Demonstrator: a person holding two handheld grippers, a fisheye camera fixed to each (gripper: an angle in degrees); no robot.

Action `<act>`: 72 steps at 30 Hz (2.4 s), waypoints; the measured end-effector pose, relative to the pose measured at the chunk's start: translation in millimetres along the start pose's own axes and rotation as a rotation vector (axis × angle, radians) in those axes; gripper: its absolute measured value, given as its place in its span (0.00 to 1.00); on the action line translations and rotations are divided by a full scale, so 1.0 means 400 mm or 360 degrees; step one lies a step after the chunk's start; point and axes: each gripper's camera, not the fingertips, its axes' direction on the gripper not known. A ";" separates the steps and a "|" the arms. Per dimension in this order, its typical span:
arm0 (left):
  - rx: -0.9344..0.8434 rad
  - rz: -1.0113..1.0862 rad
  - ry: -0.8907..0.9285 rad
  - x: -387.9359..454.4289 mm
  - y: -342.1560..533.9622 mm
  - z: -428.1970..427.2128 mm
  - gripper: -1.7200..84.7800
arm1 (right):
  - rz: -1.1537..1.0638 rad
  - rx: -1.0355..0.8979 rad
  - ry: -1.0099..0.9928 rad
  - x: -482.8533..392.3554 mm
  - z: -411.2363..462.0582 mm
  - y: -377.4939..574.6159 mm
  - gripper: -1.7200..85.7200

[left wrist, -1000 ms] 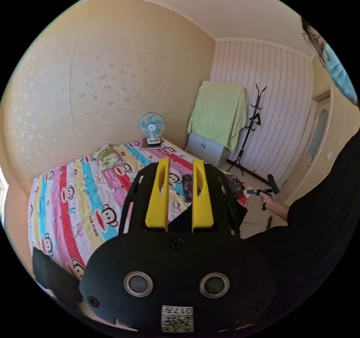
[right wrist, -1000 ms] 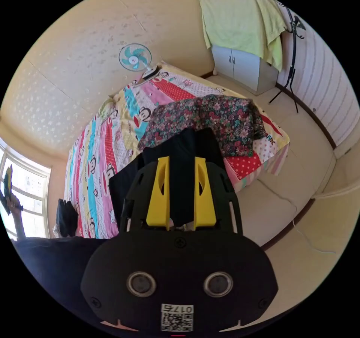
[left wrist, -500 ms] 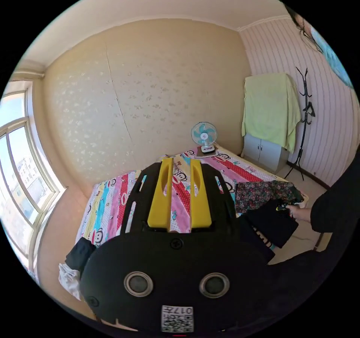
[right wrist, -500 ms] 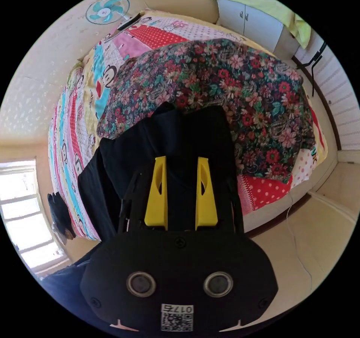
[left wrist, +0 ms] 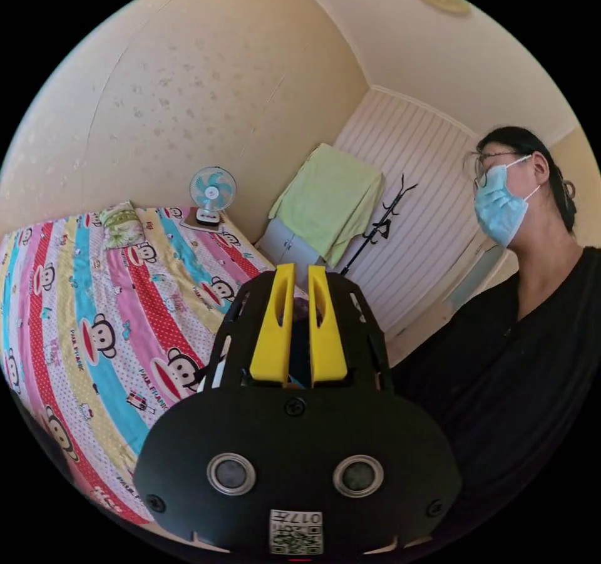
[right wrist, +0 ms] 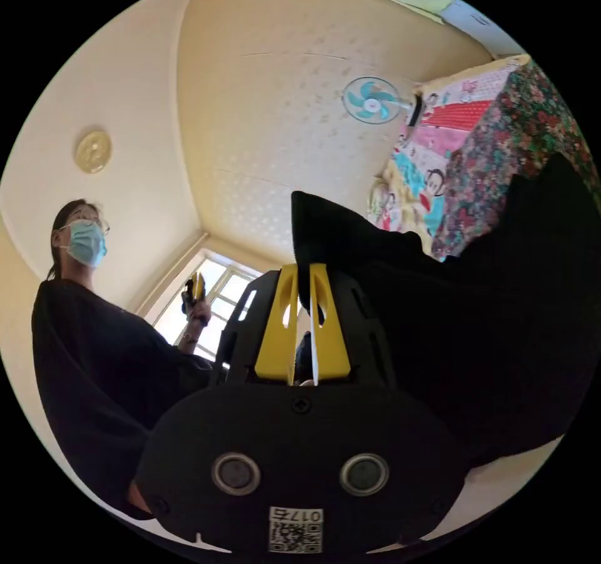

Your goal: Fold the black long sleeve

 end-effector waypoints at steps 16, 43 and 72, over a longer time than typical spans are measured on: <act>-0.0407 -0.0777 0.1136 -0.392 0.035 0.093 0.25 | -0.1527 -0.0933 -0.0598 -0.812 0.558 0.201 0.05; 0.0089 0.0820 0.1525 -0.608 0.168 -1.218 0.14 | -0.1728 -0.0746 -0.0605 -1.119 1.450 0.970 0.04; 0.0931 0.1485 0.2485 -0.405 0.074 -1.645 0.12 | -0.0670 -0.0890 -0.0322 -0.771 1.631 0.853 0.20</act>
